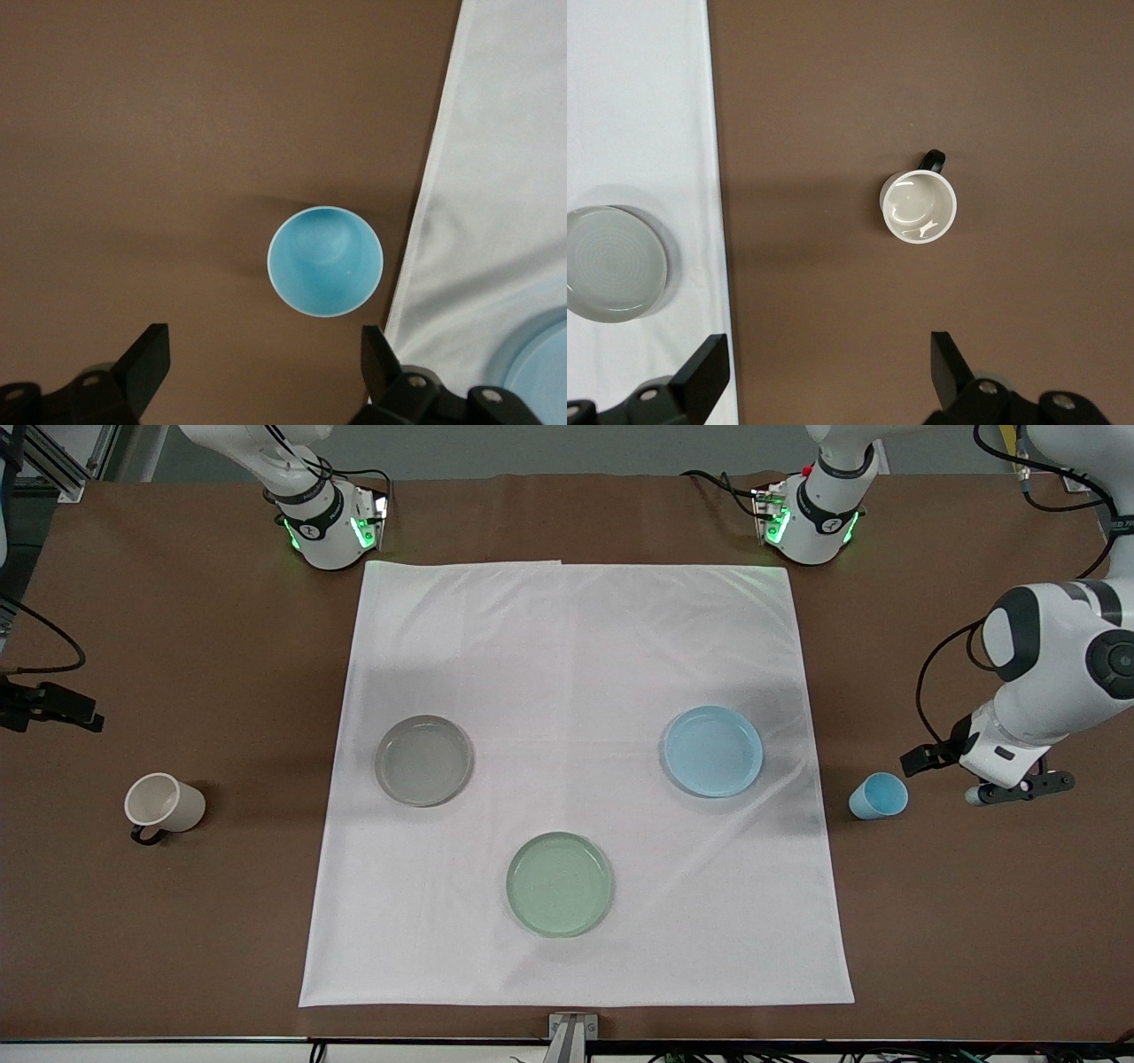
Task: Place blue cup in blue plate and white mug in gray plate
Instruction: 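Reach the left gripper down to the small blue cup, then grasp the blue cup with the left gripper while the right gripper reaches the mug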
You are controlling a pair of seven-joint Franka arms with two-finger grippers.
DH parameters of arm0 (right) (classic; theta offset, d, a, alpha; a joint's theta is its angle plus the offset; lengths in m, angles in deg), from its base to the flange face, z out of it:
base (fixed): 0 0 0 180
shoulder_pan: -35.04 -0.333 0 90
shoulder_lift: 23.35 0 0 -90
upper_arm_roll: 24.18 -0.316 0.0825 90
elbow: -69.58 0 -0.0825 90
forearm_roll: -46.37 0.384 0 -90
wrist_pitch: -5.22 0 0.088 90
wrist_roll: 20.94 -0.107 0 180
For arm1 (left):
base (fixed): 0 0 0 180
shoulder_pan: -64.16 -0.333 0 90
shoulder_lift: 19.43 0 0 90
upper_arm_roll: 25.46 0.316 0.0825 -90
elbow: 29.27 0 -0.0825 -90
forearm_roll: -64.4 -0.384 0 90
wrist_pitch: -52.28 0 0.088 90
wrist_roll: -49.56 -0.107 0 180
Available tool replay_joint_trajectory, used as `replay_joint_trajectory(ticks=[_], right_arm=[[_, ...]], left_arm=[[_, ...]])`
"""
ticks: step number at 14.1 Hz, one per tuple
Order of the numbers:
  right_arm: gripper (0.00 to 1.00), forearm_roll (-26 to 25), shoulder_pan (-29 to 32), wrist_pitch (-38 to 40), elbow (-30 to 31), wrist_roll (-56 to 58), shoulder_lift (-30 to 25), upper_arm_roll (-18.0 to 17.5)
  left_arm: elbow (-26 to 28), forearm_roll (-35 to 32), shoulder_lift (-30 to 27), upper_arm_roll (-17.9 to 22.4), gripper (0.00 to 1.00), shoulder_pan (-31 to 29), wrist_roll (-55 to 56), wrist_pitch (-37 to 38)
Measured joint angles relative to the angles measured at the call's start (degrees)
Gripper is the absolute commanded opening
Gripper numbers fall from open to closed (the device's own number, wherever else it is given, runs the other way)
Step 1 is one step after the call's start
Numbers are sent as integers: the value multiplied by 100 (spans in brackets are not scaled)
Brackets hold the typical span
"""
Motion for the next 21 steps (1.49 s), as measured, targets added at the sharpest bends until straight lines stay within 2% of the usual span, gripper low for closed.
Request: replay_joint_trajectory(ticks=[3,6,10,12,16,21], right_arm=[[100,-3,28,-28,13,-1,269,1],[100,-6,66,-343,33,-24,818,4],[100,-7,310,-370,3,-70,973,21],[100,-15,433,-479,-16,-96,981,34],[99,-19,936,-1494,81,-97,1383,45],[83,2,1050,-2514,109,-100,2143,15]], left_arm=[[29,0,391,8,68,-52,1,-480],[33,0,802,12,56,-72,1,-889],[20,0,1061,10,18,-72,2,-1073],[19,0,1083,7,14,-71,8,-1073],[1,0,1057,-65,3,-65,300,-998],[-27,0,637,-575,1,-53,1078,-250]])
